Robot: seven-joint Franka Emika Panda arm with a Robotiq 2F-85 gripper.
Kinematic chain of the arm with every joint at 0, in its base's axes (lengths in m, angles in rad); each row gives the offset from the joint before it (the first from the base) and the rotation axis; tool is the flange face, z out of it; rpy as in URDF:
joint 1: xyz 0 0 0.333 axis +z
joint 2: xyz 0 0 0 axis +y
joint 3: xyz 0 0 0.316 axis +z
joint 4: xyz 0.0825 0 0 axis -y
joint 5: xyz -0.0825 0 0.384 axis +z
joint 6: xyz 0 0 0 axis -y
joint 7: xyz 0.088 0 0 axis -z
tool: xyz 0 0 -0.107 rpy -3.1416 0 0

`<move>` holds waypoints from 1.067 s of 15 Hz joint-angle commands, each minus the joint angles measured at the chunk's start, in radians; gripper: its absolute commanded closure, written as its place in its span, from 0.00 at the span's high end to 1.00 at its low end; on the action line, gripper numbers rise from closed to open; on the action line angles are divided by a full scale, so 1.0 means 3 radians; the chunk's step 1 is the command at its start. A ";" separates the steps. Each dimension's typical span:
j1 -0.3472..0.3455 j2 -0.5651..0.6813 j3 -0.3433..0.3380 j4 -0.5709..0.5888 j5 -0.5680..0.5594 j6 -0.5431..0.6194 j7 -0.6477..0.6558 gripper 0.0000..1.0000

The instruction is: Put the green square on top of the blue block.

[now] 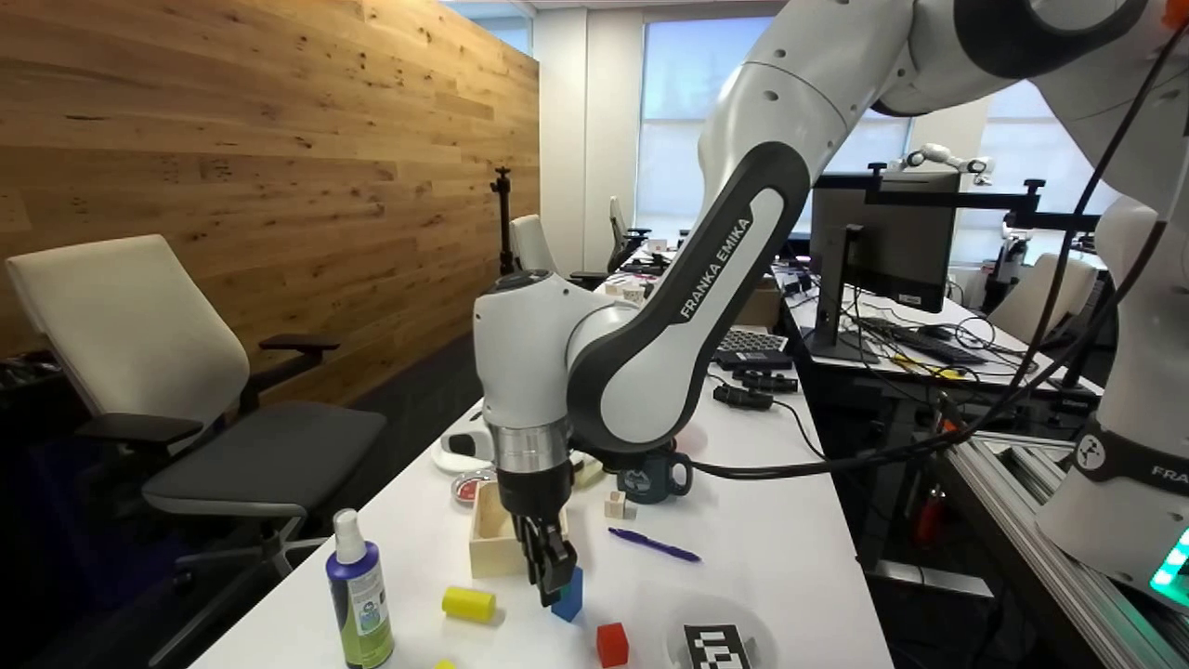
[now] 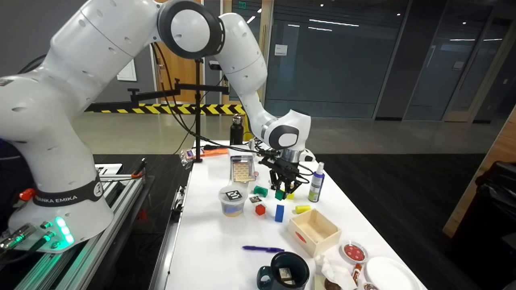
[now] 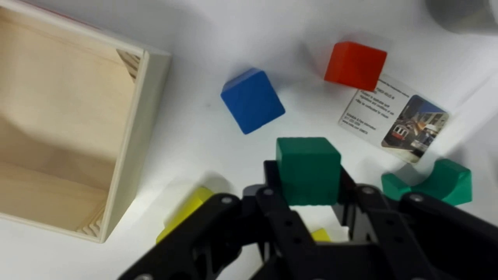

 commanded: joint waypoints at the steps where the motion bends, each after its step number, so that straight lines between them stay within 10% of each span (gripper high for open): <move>1: 0.0026 -0.0280 -0.0033 -0.0341 -0.0067 0.0091 0.0191 0.09; 16: 0.0065 -0.0362 -0.0173 -0.0572 -0.0300 0.0200 0.0193 0.09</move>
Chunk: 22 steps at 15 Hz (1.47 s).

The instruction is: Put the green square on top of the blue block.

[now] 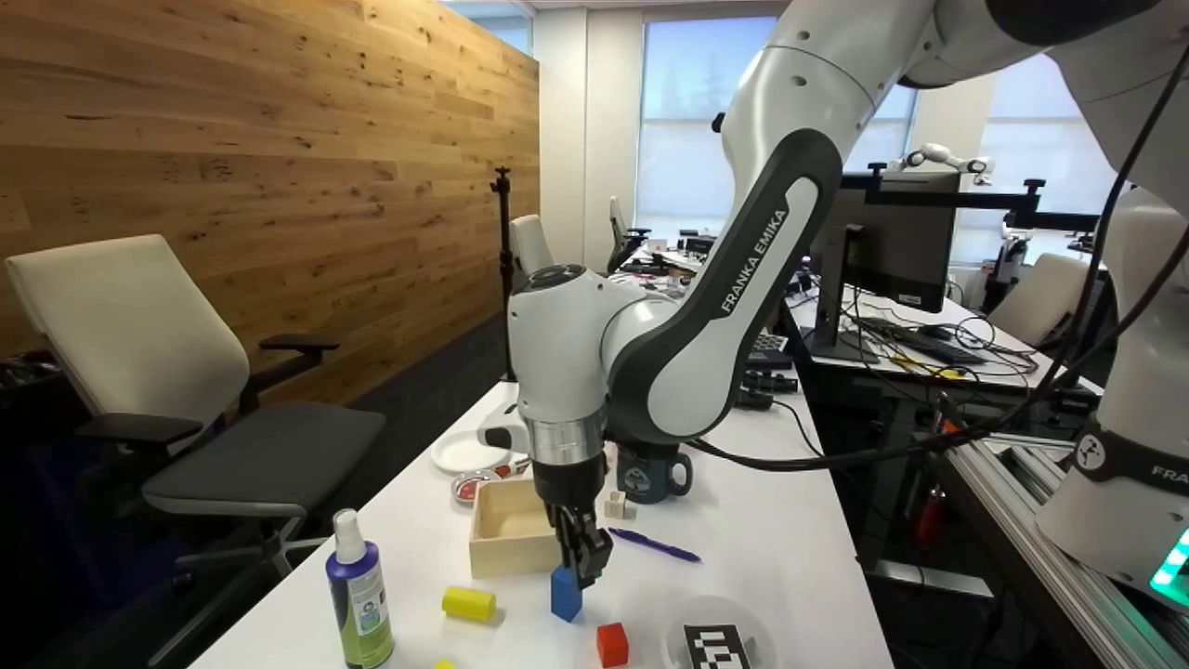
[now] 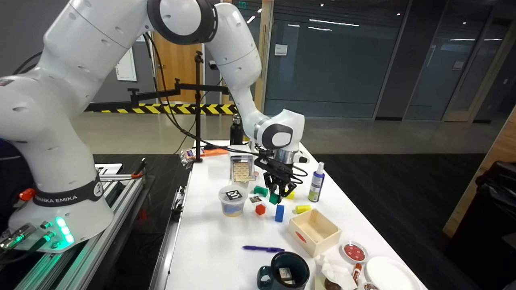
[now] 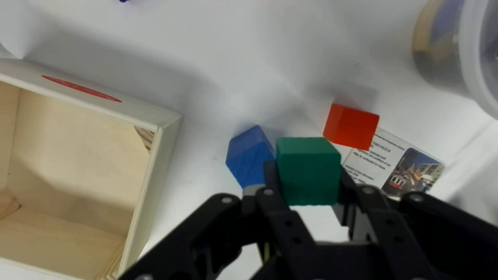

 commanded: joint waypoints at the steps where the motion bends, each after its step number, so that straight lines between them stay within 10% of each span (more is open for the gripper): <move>1: 0.0040 -0.0088 -0.0057 -0.0108 -0.0182 0.0092 0.0069 0.09; 22: -0.0144 0.0140 0.0005 -0.0008 -0.0185 0.0523 -0.0124 0.09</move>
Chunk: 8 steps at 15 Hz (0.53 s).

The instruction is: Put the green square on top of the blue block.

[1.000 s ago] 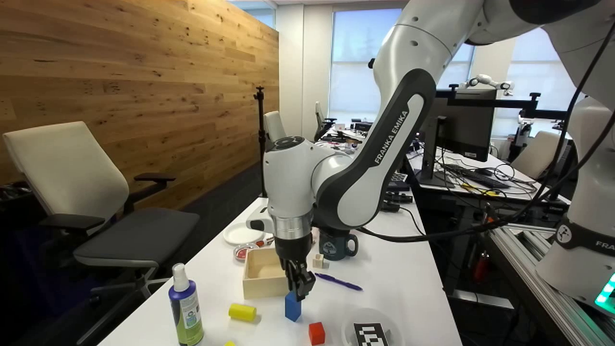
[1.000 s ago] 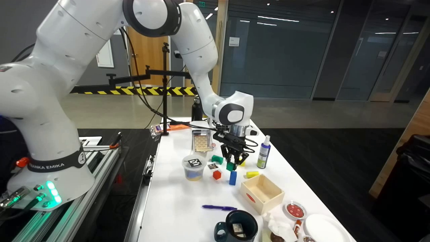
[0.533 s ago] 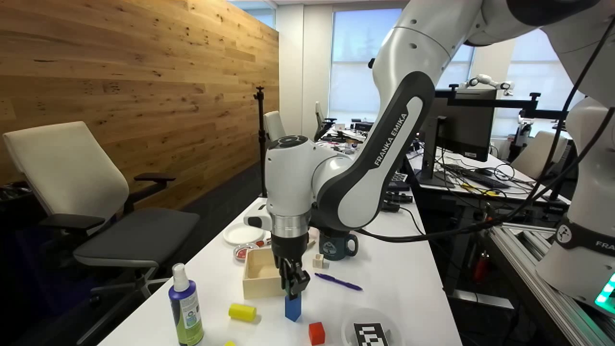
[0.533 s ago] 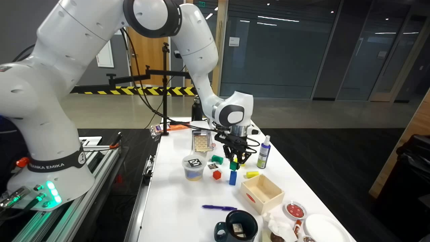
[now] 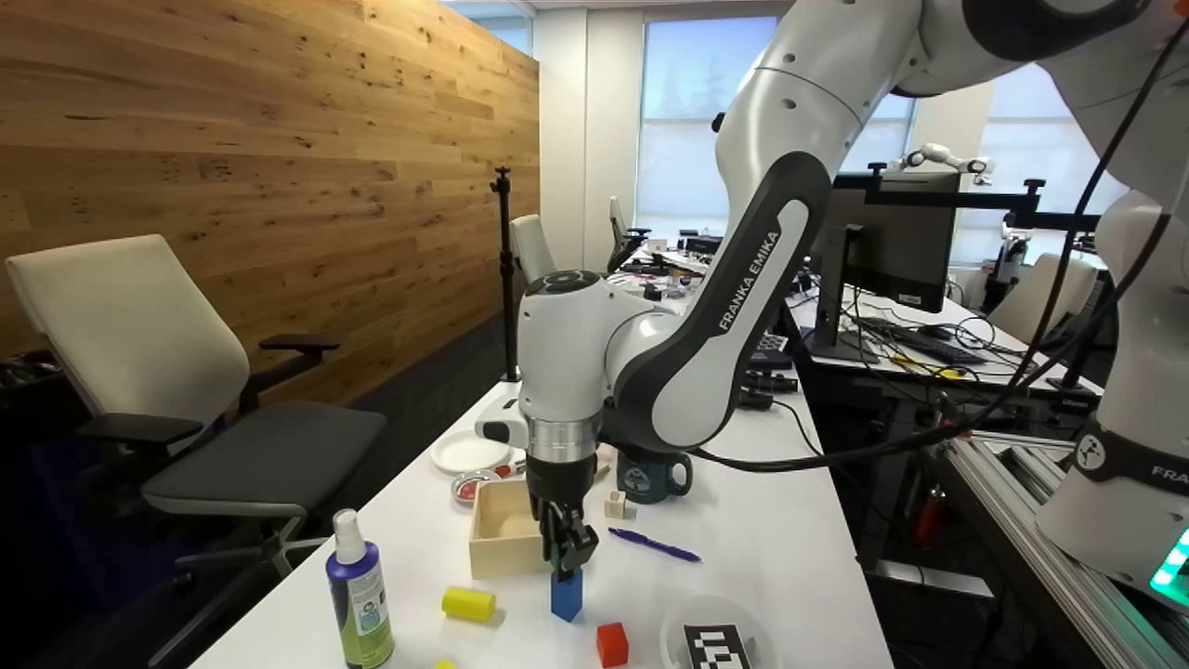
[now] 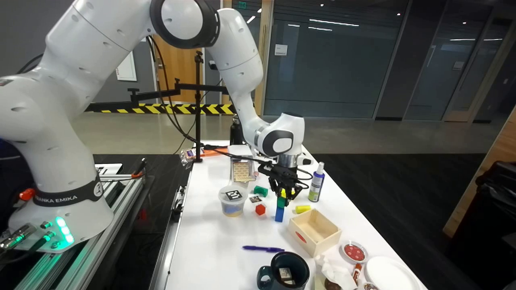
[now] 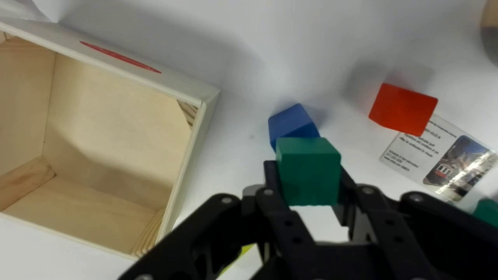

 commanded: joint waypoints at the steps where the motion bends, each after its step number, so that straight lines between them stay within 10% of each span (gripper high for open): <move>1: -0.0103 0.0051 0.0069 -0.0004 -0.0033 0.0071 -0.0085 0.09; 8: -0.0109 0.0076 0.0081 0.0041 -0.0051 0.0022 -0.0128 0.09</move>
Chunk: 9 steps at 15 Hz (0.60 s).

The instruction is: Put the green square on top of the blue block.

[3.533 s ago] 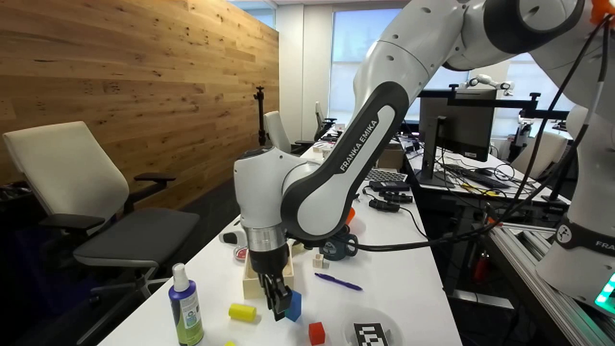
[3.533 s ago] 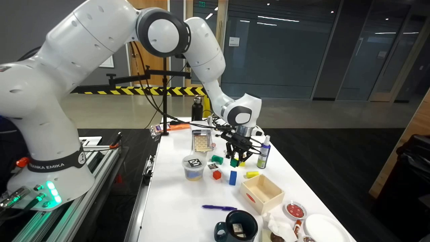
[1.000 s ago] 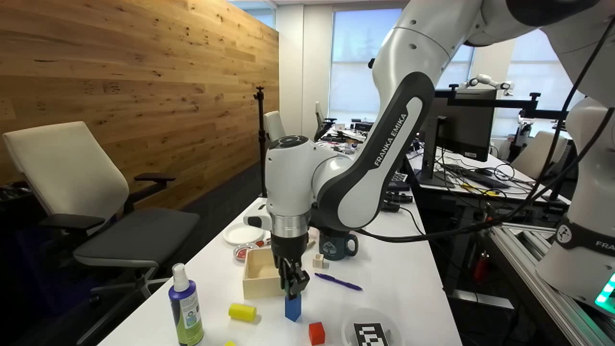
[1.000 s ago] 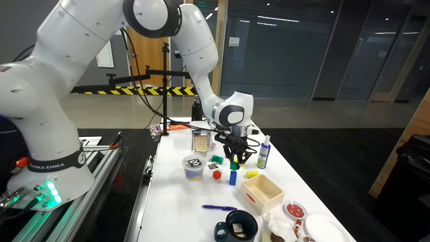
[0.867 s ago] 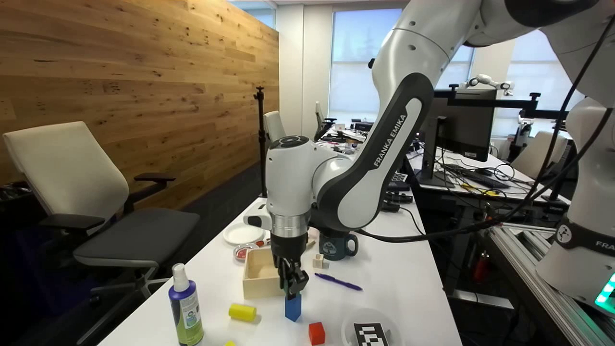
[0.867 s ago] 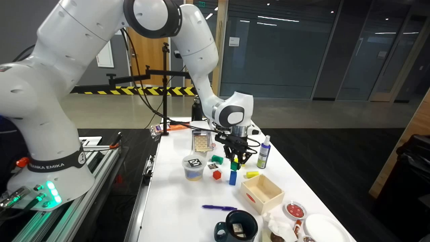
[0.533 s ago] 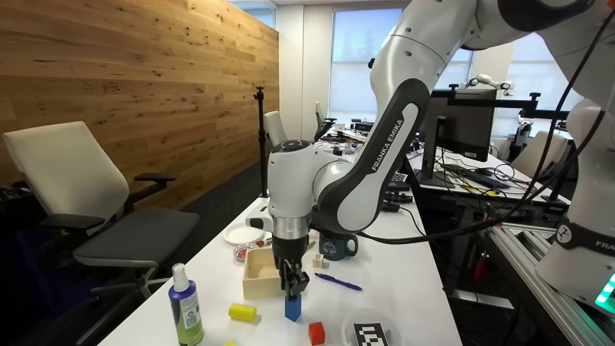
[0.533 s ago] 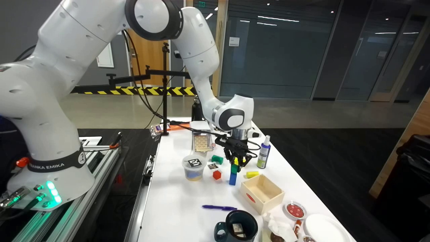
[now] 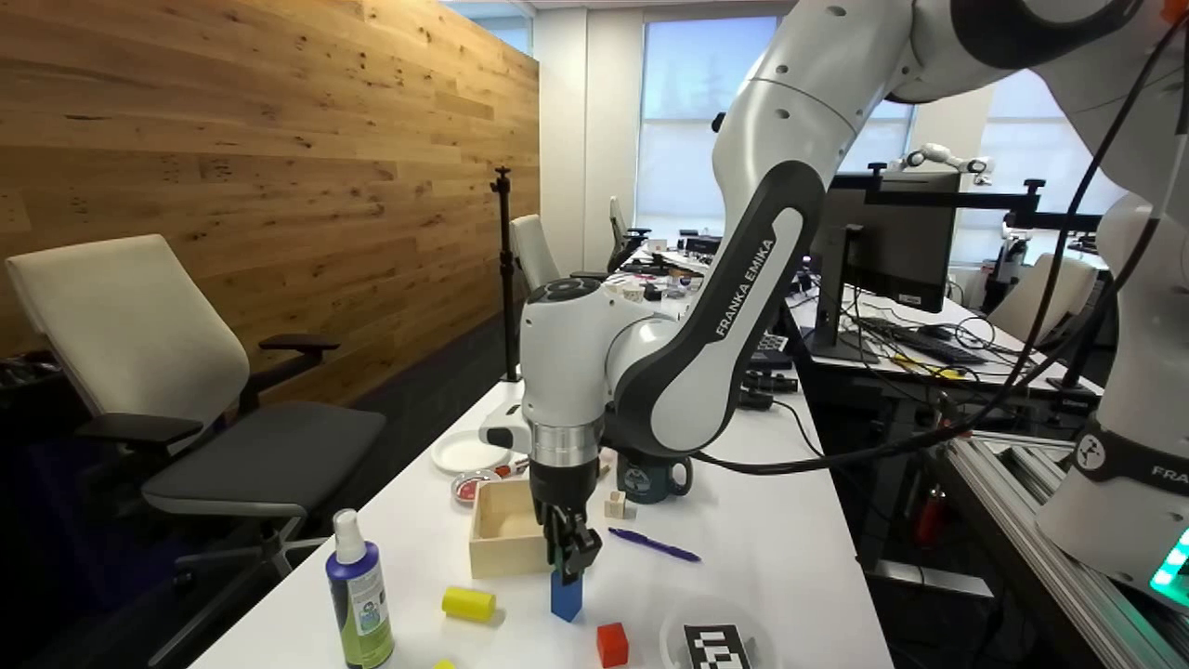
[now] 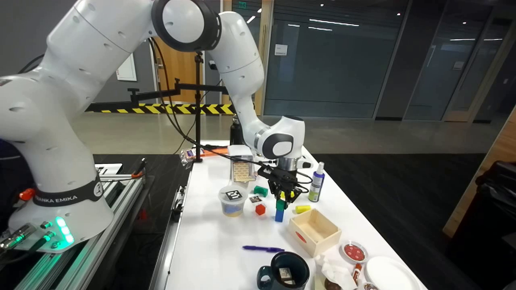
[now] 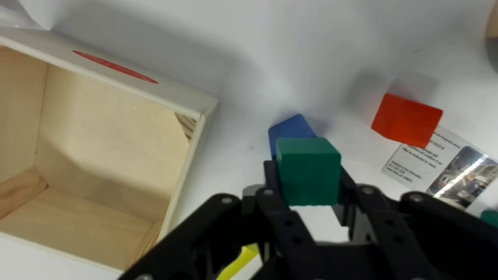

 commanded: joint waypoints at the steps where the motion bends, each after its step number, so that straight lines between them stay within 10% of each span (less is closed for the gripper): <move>1: -0.0055 0.0024 0.0056 0.0035 -0.0053 0.0019 -0.0089 0.09; 7: -0.0070 0.0029 0.0083 0.0046 -0.0035 0.0008 -0.0137 0.09; 8: -0.0072 0.0029 0.0086 0.0044 -0.0033 0.0015 -0.0136 0.59; 9: -0.0076 0.0029 0.0091 0.0042 -0.0031 0.0018 -0.0138 0.60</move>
